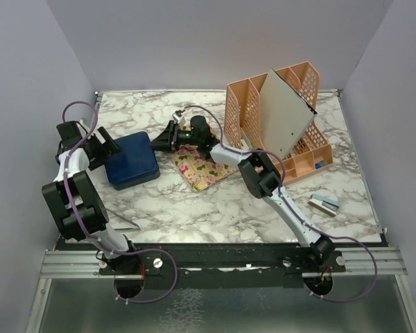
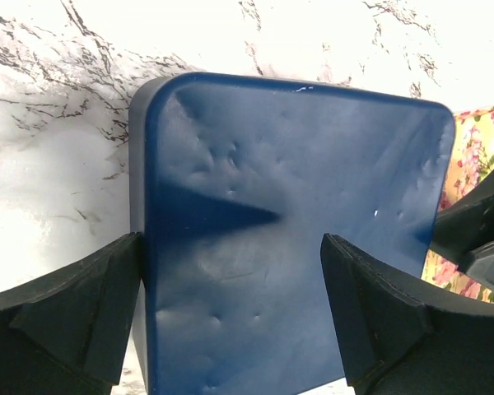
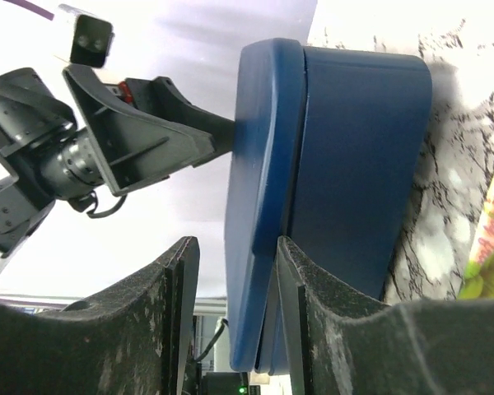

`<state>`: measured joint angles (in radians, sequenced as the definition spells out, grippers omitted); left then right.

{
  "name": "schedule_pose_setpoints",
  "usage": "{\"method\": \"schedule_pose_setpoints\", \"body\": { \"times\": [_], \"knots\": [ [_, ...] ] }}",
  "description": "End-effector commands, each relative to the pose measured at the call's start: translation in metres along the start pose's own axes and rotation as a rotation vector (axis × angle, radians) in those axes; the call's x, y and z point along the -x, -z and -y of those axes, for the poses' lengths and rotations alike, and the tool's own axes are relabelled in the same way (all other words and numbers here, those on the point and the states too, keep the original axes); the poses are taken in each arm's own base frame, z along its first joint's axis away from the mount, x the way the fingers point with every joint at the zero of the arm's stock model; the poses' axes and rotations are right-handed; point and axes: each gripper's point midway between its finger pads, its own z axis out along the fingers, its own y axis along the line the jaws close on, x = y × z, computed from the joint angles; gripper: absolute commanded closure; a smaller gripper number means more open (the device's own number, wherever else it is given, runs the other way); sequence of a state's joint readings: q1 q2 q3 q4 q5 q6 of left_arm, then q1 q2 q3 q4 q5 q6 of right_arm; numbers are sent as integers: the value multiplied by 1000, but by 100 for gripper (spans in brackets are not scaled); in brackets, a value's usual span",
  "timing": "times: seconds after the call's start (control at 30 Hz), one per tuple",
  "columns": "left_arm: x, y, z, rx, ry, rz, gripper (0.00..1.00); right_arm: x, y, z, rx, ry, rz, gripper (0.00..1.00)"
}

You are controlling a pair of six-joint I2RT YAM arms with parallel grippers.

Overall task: Pack the chocolate
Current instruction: Adjust the packing box at the center of the board.

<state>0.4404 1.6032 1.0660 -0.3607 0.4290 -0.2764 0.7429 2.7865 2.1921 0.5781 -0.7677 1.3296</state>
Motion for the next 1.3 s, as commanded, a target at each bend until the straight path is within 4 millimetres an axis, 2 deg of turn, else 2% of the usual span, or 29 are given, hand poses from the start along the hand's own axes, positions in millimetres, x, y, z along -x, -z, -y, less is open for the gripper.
{"method": "schedule_pose_setpoints", "body": {
  "times": [0.0, 0.23, 0.37, 0.43, 0.6, 0.67, 0.77, 0.93, 1.07, 1.17, 1.27],
  "knots": [
    [-43, 17, 100, -376, 23, -176, 10, -66, -27, -60, 207, 48, -192, 55],
    [-45, 15, 100, -361, 6, -173, 10, -67, -26, -58, 160, 53, -214, 59],
    [-42, 15, 108, -375, -3, -173, 10, -70, -30, -54, 66, 186, -247, 61],
    [-39, 17, 112, -383, -7, -166, 10, -69, -30, -41, -21, 331, -248, 61],
    [-31, 22, 124, -401, -17, -148, 11, -66, -25, -9, -153, 457, -239, 61],
    [-33, 20, 125, -398, -20, -155, 11, -68, -24, -5, -150, 469, -243, 61],
    [-38, 15, 118, -365, -30, -156, 11, -80, -23, -28, -13, 409, -251, 61],
    [-49, 10, 109, -345, -40, -179, 11, -80, -21, -77, 164, 281, -254, 61],
    [-48, 10, 104, -322, -59, -164, 11, -84, -14, -107, 290, 121, -280, 61],
    [-50, 8, 103, -319, -61, -170, 11, -85, -10, -115, 320, 32, -290, 62],
    [-52, 8, 104, -323, -61, -171, 11, -84, -14, -99, 229, 48, -280, 62]
  ]
}}
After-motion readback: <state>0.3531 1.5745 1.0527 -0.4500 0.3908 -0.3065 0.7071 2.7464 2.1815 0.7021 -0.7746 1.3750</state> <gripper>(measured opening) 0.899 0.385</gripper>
